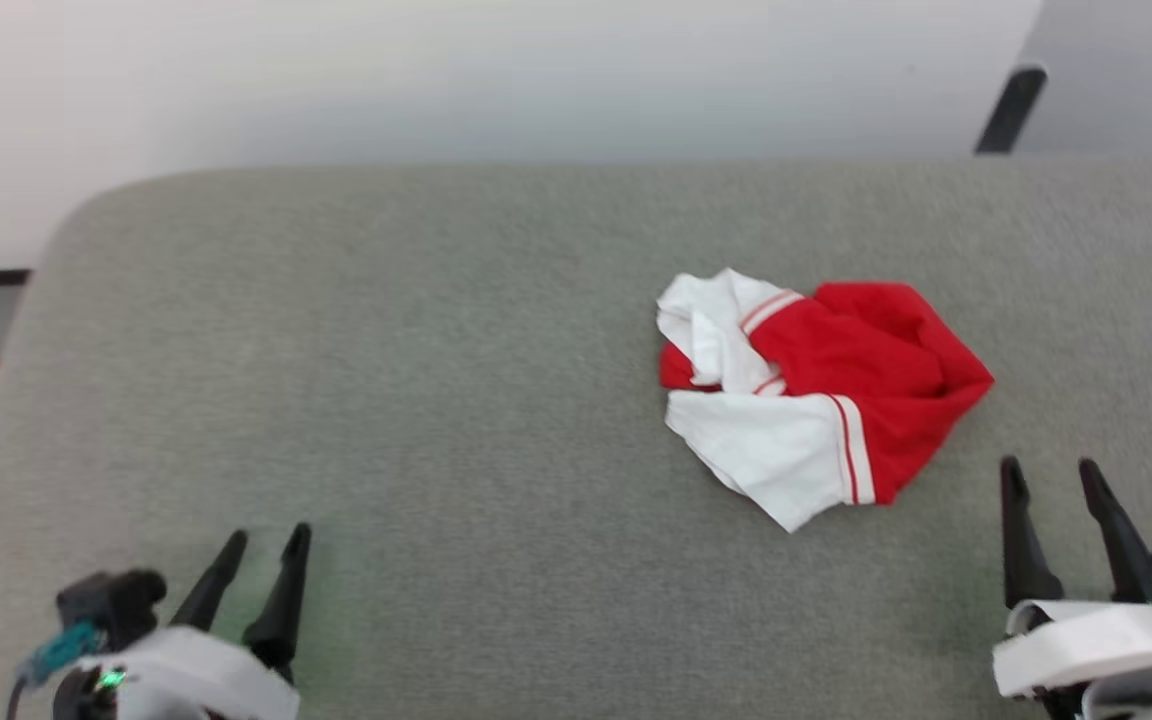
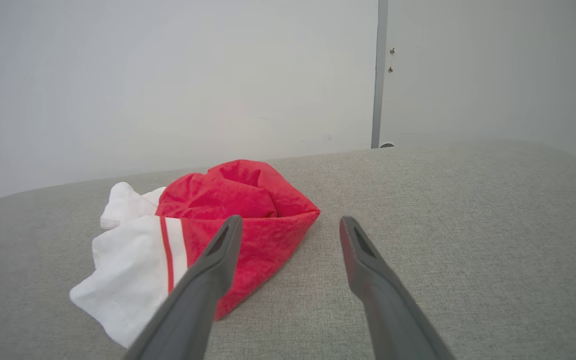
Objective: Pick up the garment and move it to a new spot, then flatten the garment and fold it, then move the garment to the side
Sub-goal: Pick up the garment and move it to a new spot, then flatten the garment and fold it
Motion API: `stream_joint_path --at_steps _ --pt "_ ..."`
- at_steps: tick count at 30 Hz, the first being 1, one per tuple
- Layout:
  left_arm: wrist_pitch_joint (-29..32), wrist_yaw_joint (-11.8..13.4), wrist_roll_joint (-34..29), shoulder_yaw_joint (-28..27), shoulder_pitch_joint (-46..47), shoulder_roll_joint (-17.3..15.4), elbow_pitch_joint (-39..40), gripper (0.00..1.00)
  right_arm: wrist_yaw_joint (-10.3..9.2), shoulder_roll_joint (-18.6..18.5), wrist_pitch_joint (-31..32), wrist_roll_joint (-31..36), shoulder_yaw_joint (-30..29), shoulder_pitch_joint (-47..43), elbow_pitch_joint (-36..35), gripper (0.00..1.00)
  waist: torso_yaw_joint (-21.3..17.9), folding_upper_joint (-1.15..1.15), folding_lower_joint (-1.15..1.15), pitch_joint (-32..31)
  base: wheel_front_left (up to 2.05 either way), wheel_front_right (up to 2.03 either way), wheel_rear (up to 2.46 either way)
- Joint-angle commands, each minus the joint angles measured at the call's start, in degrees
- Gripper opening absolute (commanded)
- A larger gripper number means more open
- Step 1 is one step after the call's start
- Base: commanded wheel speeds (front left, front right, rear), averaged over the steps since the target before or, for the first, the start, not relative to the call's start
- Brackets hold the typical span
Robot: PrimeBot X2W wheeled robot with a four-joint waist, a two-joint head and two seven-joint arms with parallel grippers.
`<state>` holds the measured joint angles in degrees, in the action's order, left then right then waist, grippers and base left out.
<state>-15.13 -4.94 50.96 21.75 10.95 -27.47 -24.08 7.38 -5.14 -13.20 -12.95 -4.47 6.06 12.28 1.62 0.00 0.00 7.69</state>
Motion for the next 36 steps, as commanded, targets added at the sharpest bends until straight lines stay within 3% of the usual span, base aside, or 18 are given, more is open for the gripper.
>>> stream_joint_path --at_steps 1,8,14,24,31,36 --pt "0.01 0.69 -2.29 -2.05 -1.52 0.48 1.34 1.00 0.22 -0.14 0.20 0.12 -0.53 -1.10 -0.49 1.00 3.12 0.00 0.00 -3.36 0.00 0.00 0.00" --pt "0.00 4.75 -19.28 -12.91 -8.10 3.11 11.51 1.00 0.22 -0.35 1.16 0.11 -2.24 -2.18 -2.50 1.00 2.59 0.00 0.00 -3.98 0.00 0.00 0.00" --pt "0.00 3.22 -26.68 -18.28 -11.37 6.40 17.10 1.00 0.22 -0.14 1.33 -0.20 -3.35 -1.06 -4.04 1.00 1.30 0.00 0.00 -3.86 0.00 0.00 0.00" --pt "0.01 -0.08 -31.30 -22.80 -14.06 11.80 16.16 1.00 0.22 1.04 0.35 0.25 -2.10 -2.17 -1.22 1.00 0.14 0.00 0.00 -3.12 0.00 0.00 0.00" --pt "0.01 -1.57 -32.79 -24.24 -13.25 13.52 15.43 1.00 0.22 0.63 0.17 1.15 -1.32 -0.76 -0.91 1.00 0.26 0.00 0.00 -2.95 0.00 0.00 0.00" --pt "0.01 -1.96 -33.14 -24.94 -13.20 14.61 15.24 1.00 0.22 -0.30 2.07 2.97 2.58 0.31 -1.23 1.00 0.43 0.00 0.00 -3.04 0.00 0.00 0.00"
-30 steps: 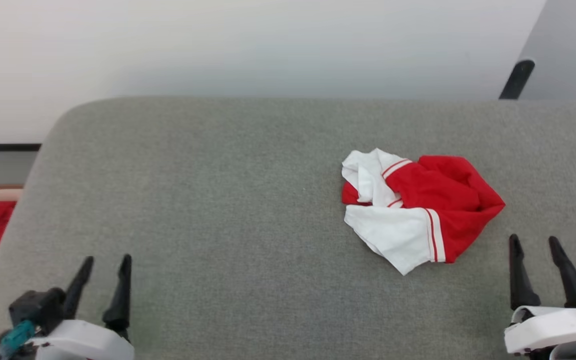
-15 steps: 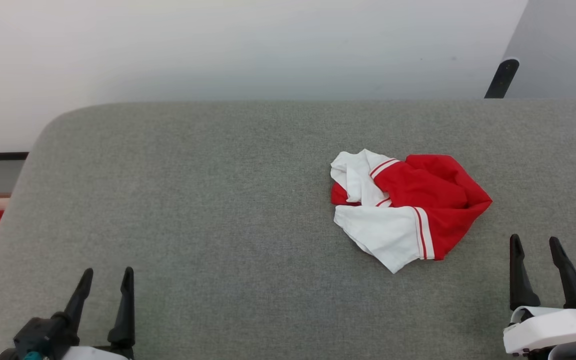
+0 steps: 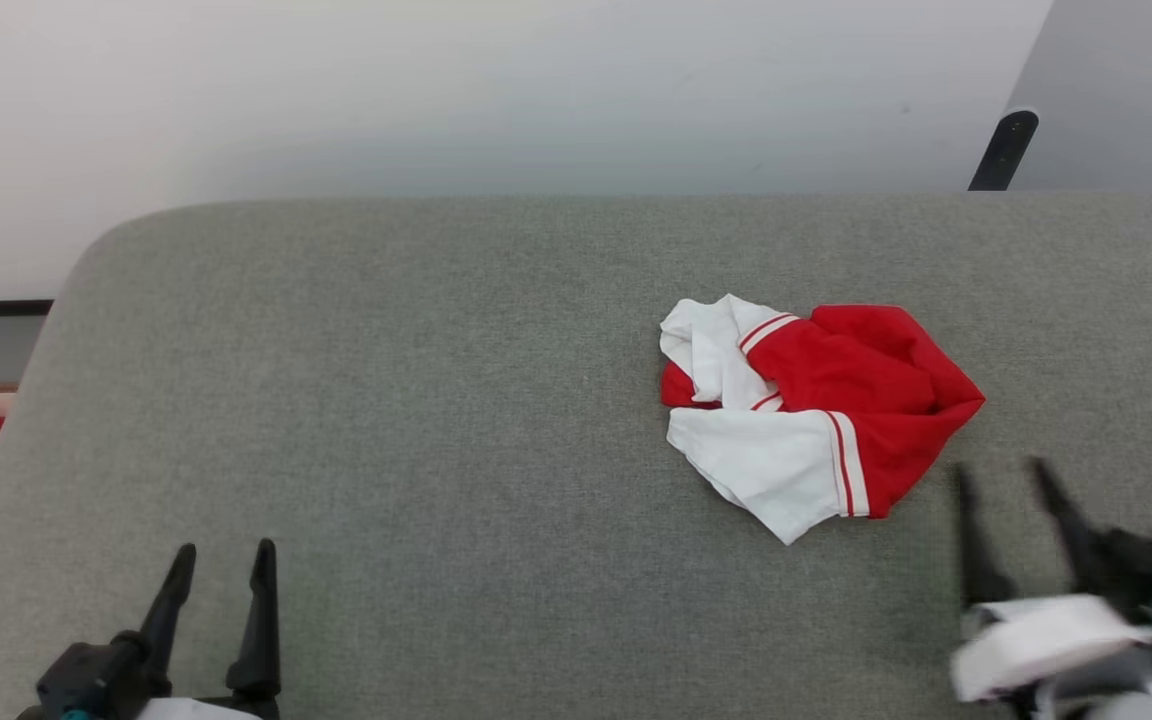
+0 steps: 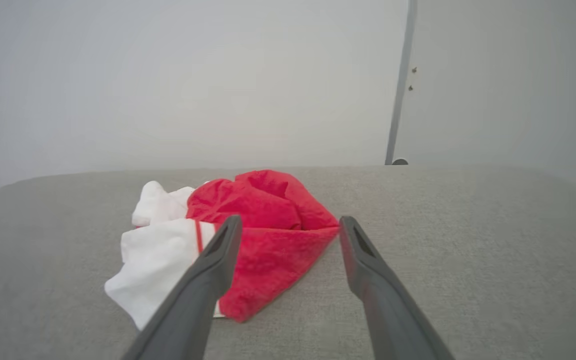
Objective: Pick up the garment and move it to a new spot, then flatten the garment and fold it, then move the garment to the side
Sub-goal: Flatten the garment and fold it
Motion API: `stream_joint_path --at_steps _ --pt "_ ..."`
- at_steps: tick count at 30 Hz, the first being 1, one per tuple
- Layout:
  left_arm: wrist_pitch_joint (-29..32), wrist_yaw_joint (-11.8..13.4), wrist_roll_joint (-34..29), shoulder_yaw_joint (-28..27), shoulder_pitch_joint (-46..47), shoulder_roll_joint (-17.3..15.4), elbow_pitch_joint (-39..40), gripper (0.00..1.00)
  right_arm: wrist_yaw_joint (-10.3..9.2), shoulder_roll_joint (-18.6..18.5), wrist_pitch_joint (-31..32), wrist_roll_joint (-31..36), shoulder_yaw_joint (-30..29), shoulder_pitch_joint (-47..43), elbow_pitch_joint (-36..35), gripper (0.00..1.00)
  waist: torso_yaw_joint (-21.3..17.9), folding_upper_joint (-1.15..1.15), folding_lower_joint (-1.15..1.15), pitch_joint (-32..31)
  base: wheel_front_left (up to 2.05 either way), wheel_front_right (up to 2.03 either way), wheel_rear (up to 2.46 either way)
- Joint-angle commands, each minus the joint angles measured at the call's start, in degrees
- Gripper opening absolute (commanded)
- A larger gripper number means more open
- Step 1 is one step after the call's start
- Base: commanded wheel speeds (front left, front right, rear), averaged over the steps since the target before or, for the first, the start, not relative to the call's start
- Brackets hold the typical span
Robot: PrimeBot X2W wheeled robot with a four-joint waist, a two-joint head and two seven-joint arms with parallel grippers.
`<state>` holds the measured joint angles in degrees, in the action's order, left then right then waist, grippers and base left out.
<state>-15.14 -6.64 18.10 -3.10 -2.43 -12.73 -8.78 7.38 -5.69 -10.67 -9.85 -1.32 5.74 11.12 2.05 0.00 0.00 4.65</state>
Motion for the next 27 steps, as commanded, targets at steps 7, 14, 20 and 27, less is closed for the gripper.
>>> stream_joint_path --at_steps 7,14,20,27 --pt "0.02 -0.62 -0.68 -0.04 0.68 2.22 -1.09 1.00 0.22 -6.53 13.79 1.90 19.46 6.22 -0.87 1.00 2.20 0.00 0.00 0.58 0.00 0.00 0.00" --pt "0.02 -0.81 -0.37 0.86 2.10 4.44 -2.71 1.00 0.21 -17.61 30.87 -1.90 36.29 15.70 -3.19 1.00 5.73 0.00 0.00 2.59 0.00 0.00 0.00" --pt "0.02 -0.90 0.45 1.65 3.49 5.99 -3.27 1.00 0.21 -23.99 40.34 -3.45 43.68 22.02 -4.92 1.00 8.07 0.00 0.00 5.04 0.00 0.00 0.00" --pt "0.02 -0.92 1.61 3.12 5.39 6.82 -3.39 1.00 0.21 -27.26 42.73 -3.71 49.65 26.98 -5.31 1.00 9.81 0.00 0.00 7.65 0.00 0.00 0.00"
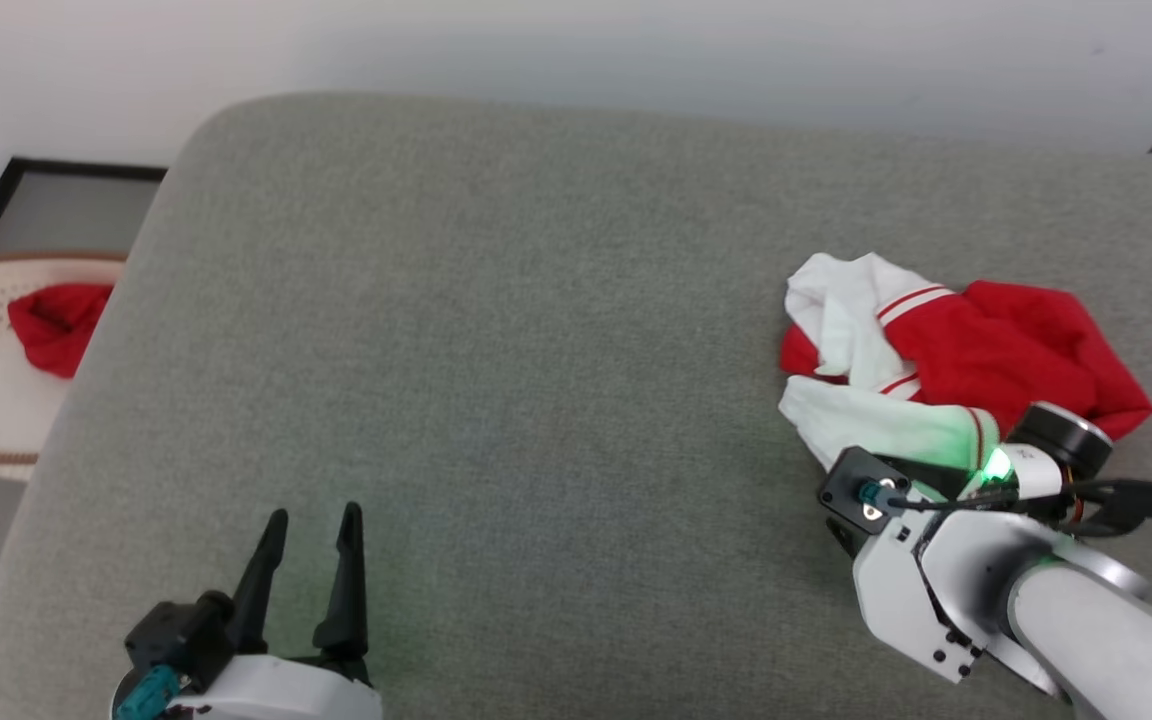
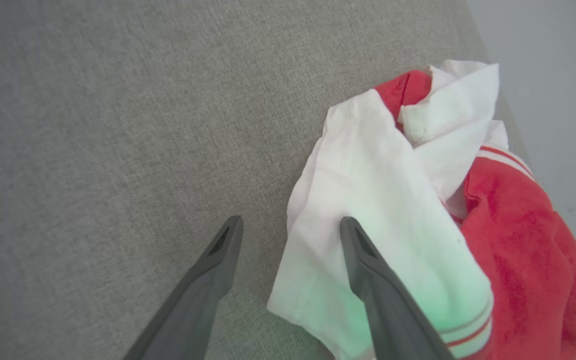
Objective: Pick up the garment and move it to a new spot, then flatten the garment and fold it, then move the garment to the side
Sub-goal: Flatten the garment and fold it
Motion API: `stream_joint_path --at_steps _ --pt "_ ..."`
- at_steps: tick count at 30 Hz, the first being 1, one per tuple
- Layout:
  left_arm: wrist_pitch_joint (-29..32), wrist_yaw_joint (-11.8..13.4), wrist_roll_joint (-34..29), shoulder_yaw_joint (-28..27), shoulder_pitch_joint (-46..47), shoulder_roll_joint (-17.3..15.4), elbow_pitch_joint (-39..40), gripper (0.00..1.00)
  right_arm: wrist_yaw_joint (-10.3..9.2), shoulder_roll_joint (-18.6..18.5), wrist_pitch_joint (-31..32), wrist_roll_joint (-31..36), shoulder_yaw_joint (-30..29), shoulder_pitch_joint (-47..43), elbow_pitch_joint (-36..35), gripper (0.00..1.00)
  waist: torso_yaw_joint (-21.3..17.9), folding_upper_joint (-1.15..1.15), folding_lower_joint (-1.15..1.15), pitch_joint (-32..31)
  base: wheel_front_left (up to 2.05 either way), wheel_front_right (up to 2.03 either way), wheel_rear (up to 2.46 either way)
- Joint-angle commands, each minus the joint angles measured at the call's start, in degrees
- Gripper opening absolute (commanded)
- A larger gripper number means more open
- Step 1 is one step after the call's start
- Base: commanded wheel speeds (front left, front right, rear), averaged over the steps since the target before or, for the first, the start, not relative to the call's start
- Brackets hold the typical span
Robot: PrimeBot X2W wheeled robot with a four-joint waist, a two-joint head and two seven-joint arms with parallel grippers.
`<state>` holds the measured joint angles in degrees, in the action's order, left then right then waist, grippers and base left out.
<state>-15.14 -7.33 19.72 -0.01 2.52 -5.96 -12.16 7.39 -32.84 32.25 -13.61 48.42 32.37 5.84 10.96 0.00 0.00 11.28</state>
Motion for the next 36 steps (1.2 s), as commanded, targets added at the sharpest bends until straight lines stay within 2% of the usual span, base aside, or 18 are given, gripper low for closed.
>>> stream_joint_path --at_steps 1,8,9,10,11,13,14,17,20,22,29,32,34,36 --pt "0.02 -0.23 0.32 0.18 0.71 0.17 0.01 1.00 0.20 -0.25 -0.28 0.29 0.34 0.99 0.08 1.00 1.01 0.00 0.00 1.37 0.00 0.00 0.00" --pt "0.02 -0.24 1.95 1.17 2.17 0.67 0.01 1.00 0.20 -1.50 -1.10 2.85 4.89 5.03 0.54 1.00 1.38 0.00 0.00 2.88 0.00 0.00 0.00" --pt "0.02 -0.23 2.18 1.27 2.28 0.67 0.06 1.00 0.20 -1.69 -0.90 2.86 5.56 5.36 0.77 0.74 1.38 0.00 0.00 3.01 0.00 0.00 0.00" --pt "0.02 -0.24 2.56 1.43 2.39 0.66 0.09 1.00 0.20 -1.86 -0.71 2.79 6.30 5.64 0.90 0.44 1.38 0.00 0.00 3.11 0.00 0.00 0.00" --pt "0.02 -0.24 3.01 1.86 2.54 0.67 0.15 1.00 0.20 -1.96 -0.94 2.78 6.66 6.14 0.92 0.34 1.35 0.00 0.00 3.19 0.00 0.00 0.00" --pt "0.02 -0.24 3.92 2.48 2.90 0.48 0.40 1.00 0.20 -2.12 -1.14 2.81 7.11 6.84 1.26 0.04 1.28 0.00 0.00 3.32 0.00 0.00 0.00" --pt "0.02 -0.24 4.17 2.71 2.96 0.18 0.45 1.00 0.20 -2.13 -1.10 2.87 7.31 7.03 1.42 0.00 1.23 0.00 0.00 3.36 0.00 0.00 0.00" --pt "0.02 -0.24 4.88 3.23 2.93 -0.22 0.66 1.00 0.20 -1.62 -1.93 2.57 7.17 7.29 1.58 0.00 0.92 0.00 0.00 3.37 0.00 0.00 0.00" --pt "0.02 -0.24 5.11 2.72 2.47 -0.56 0.84 1.00 0.19 -0.65 -3.78 2.24 4.06 6.61 1.39 0.00 -0.01 0.00 0.00 3.26 0.00 0.00 0.00" --pt "0.02 -0.24 5.08 2.38 2.05 -0.68 0.93 1.00 0.08 0.50 -5.89 2.06 -0.03 5.46 0.73 0.00 -1.06 0.00 0.00 3.12 0.00 0.00 0.00" --pt "0.02 -0.24 4.57 2.06 1.64 -1.80 1.56 1.00 0.08 3.74 -11.69 0.94 -21.59 -2.77 -2.78 0.00 -5.43 0.00 0.00 2.52 0.00 0.00 0.00" --pt "0.01 -0.24 4.49 2.27 1.78 -2.37 1.85 1.00 0.08 5.58 -13.88 -0.82 -31.33 -7.30 -4.38 0.00 -7.04 0.00 0.00 2.48 0.00 0.00 0.00" --pt "0.02 -0.24 4.58 2.31 1.85 -2.70 2.10 1.00 0.08 8.29 -15.42 -3.93 -37.34 -9.83 -4.80 0.00 -8.10 0.00 0.00 2.59 0.00 0.00 0.00" --pt "0.02 -0.24 4.76 2.60 2.06 -3.17 2.23 1.00 0.07 8.74 -17.37 -4.73 -43.06 -10.87 -4.25 0.00 -8.88 0.00 0.00 2.82 0.00 0.00 0.00"
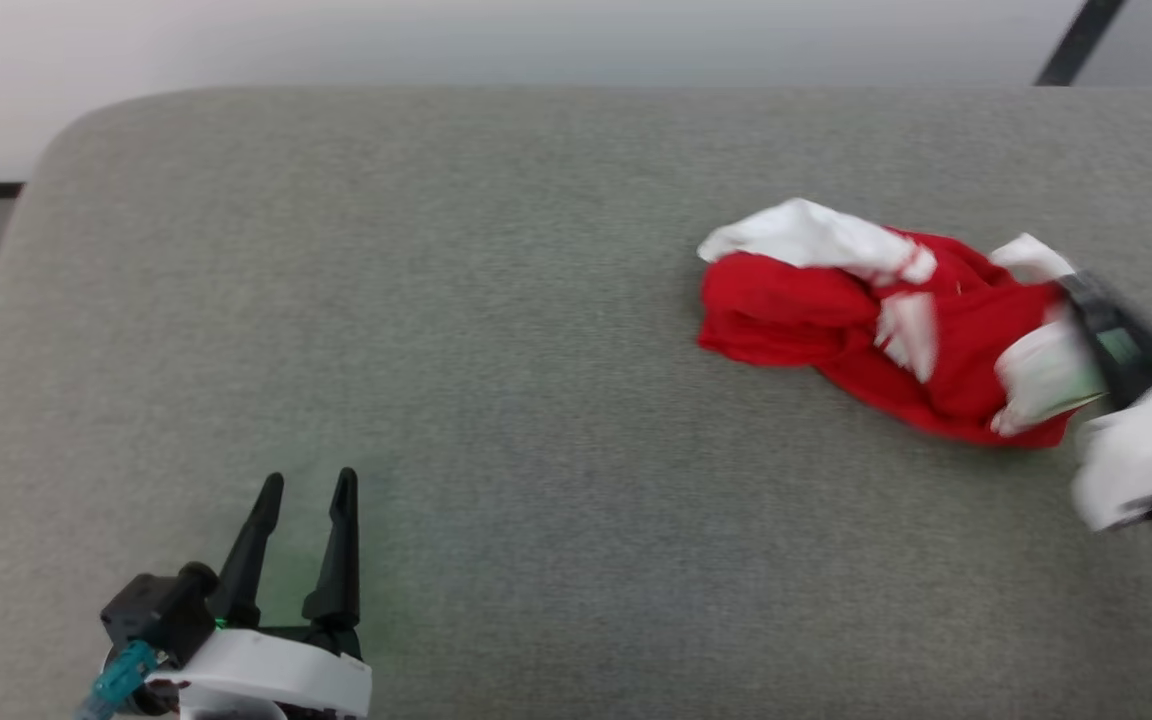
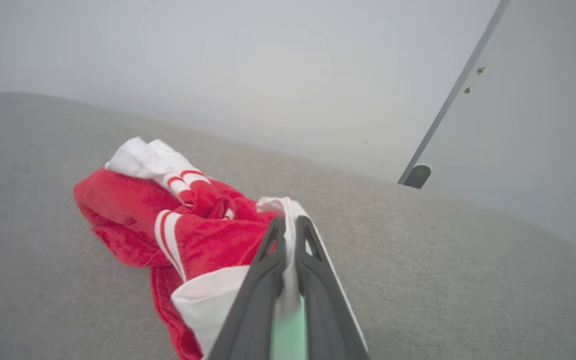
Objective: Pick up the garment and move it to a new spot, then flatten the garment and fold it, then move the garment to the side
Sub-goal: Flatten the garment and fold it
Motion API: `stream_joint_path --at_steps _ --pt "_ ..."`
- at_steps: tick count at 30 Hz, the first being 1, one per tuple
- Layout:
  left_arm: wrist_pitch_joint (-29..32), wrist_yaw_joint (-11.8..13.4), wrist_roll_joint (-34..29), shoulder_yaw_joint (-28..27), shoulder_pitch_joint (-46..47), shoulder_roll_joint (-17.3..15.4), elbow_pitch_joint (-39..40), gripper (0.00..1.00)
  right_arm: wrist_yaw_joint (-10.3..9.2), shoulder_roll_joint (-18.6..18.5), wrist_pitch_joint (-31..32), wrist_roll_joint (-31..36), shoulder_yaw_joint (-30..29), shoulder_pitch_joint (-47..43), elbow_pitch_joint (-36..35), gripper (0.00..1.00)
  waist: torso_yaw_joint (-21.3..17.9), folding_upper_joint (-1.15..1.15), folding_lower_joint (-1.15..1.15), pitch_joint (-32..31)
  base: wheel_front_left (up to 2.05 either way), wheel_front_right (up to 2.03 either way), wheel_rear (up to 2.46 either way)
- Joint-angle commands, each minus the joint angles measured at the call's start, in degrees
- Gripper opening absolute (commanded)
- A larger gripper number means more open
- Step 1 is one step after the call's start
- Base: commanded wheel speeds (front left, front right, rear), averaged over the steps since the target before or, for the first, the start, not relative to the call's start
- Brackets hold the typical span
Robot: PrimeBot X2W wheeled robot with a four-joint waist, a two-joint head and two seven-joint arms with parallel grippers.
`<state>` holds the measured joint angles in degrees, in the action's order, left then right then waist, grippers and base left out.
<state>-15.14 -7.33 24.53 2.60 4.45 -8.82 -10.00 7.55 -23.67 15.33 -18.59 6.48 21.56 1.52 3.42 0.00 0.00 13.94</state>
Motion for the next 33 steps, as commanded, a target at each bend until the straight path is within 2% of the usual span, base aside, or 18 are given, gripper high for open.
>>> stream_joint_path --at_steps 1,2,5,12,13,14,18,26,27,28,29,30,31,33 --pt "0.02 -0.24 -0.05 0.14 0.33 -0.36 0.11 1.00 -0.09 0.21 -1.35 -0.15 -3.55 -0.48 0.76 0.00 -1.64 0.00 0.00 0.29 0.00 0.00 0.00" --pt "0.02 -0.24 -0.05 0.44 0.52 -0.49 0.11 1.00 -0.09 1.60 -2.43 -1.22 -6.08 -0.73 1.73 0.00 -1.88 0.00 0.00 0.45 0.00 0.00 0.00" --pt "0.02 -0.24 0.06 1.00 1.12 -1.15 0.05 1.00 -0.08 2.44 -5.11 -1.56 -11.08 -0.50 5.78 0.00 -2.07 0.00 0.00 0.93 0.00 0.00 0.00" --pt "0.02 -0.24 0.66 1.58 1.68 -2.04 -0.18 1.00 -0.07 5.66 -11.74 -5.75 -20.94 2.68 18.77 0.00 -1.79 0.00 0.00 2.13 0.00 0.00 0.00" --pt "0.02 -0.24 0.66 1.58 1.68 -2.04 -0.18 1.00 -0.07 5.66 -11.74 -5.75 -20.94 2.68 18.77 0.00 -1.79 0.00 0.00 2.13 0.00 0.00 0.00" --pt "0.02 -0.25 0.75 1.51 1.43 -2.14 -0.23 1.00 -0.09 6.35 -14.21 -6.03 -24.44 4.24 22.73 0.00 -1.81 0.00 0.00 2.38 0.00 0.00 0.00" --pt "0.02 -0.25 0.73 1.49 1.13 -2.40 -0.31 1.00 -0.08 6.92 -18.22 -4.11 -28.17 7.34 27.32 0.00 -1.92 0.00 0.00 2.73 0.00 0.00 0.00" --pt "0.02 -0.25 0.84 3.34 2.87 -2.93 -0.55 1.00 -0.08 7.28 -24.16 5.43 -38.98 13.60 41.72 0.00 -1.16 0.00 0.00 3.77 0.00 0.00 0.00" --pt "0.02 -0.25 0.94 3.48 3.05 -2.95 -0.60 1.00 -0.08 6.97 -24.85 6.60 -39.91 13.79 43.04 0.06 -1.02 0.00 0.00 3.87 0.00 0.00 0.00" --pt "0.02 -0.25 1.05 3.48 3.23 -2.92 -0.59 1.00 -0.08 6.90 -25.66 7.46 -40.91 14.06 44.14 0.18 -0.95 0.00 0.00 3.96 0.00 0.00 0.00" --pt "0.02 -0.25 1.12 3.36 3.31 -2.97 -0.53 1.00 -0.08 6.93 -26.50 8.21 -41.87 14.38 45.01 0.46 -0.96 0.00 0.00 4.04 0.00 0.00 0.00" --pt "0.02 -0.25 1.14 3.19 3.31 -3.03 -0.45 1.00 -0.08 6.96 -27.39 8.93 -42.73 14.65 45.48 0.93 -1.02 0.00 0.00 4.12 0.00 0.00 0.00" --pt "0.02 -0.25 1.19 3.01 3.25 -3.09 -0.39 1.00 -0.08 7.04 -28.06 9.65 -43.38 14.74 45.76 1.00 -1.12 0.00 0.00 4.15 0.00 0.00 0.00" --pt "0.02 -0.25 1.18 2.83 3.11 -3.38 -0.16 1.00 -0.08 7.31 -29.10 10.12 -44.48 14.89 45.76 1.00 -1.39 0.00 0.00 4.04 0.00 0.00 0.00"
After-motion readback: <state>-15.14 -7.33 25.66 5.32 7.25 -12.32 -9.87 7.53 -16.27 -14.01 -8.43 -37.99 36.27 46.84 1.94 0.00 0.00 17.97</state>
